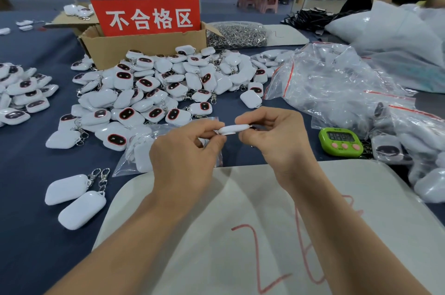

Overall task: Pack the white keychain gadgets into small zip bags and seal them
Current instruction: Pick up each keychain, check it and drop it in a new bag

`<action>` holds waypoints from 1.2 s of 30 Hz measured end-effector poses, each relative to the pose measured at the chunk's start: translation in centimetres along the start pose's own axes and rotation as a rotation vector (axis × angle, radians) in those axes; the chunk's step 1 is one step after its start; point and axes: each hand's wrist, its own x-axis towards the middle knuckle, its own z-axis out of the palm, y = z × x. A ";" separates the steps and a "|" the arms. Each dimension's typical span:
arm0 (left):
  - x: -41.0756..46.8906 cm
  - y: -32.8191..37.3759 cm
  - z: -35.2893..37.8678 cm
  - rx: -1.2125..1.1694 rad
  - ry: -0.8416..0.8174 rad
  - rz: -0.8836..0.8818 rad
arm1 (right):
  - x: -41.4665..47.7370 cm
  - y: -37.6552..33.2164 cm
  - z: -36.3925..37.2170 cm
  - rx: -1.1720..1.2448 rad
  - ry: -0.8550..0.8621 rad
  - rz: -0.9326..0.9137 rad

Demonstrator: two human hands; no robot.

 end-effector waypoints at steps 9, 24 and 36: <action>0.0 0.9 -0.8 0.264 0.111 0.329 | 0.0 -0.3 0.0 0.129 -0.046 0.132; -0.2 0.2 -0.6 0.037 -0.028 0.187 | -0.1 -0.5 -0.2 0.070 -0.212 0.203; -0.3 -0.1 -0.3 -0.096 -0.053 0.169 | 0.0 -0.6 -0.3 0.102 -0.088 0.296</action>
